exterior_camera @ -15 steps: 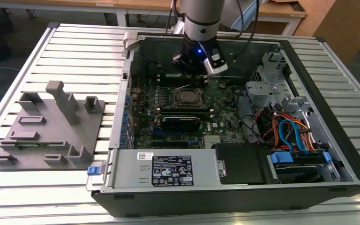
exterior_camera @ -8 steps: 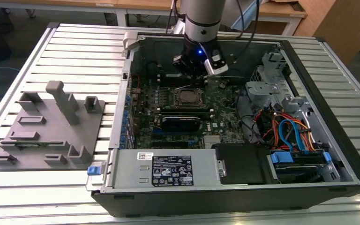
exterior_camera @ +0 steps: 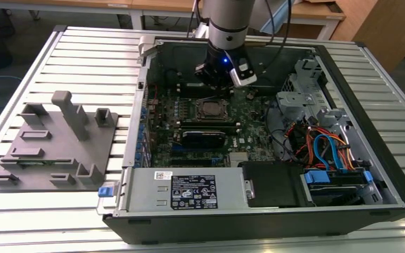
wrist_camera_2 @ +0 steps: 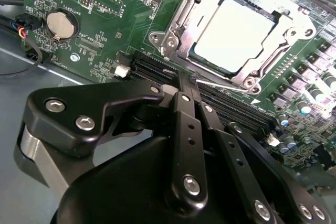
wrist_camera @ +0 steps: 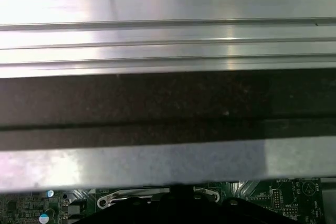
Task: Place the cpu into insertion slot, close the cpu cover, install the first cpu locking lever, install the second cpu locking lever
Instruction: 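Install the first cpu locking lever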
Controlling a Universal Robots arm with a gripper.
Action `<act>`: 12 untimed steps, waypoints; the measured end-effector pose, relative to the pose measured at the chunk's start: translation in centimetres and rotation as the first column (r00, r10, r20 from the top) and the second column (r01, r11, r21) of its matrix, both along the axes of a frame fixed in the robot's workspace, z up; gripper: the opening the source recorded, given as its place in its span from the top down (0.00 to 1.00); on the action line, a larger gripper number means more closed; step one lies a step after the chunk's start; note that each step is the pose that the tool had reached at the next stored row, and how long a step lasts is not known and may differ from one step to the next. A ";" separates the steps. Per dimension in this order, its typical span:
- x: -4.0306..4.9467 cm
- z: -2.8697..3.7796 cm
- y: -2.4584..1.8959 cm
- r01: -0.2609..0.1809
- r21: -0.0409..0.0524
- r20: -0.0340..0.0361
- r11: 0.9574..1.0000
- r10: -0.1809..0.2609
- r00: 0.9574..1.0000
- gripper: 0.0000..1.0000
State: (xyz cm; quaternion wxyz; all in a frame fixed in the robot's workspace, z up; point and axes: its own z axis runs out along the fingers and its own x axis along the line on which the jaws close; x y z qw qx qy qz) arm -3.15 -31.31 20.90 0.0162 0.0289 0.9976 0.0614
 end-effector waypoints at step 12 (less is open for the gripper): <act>0.09 -0.34 0.00 0.000 -0.001 -0.001 1.000 0.000 1.000 0.89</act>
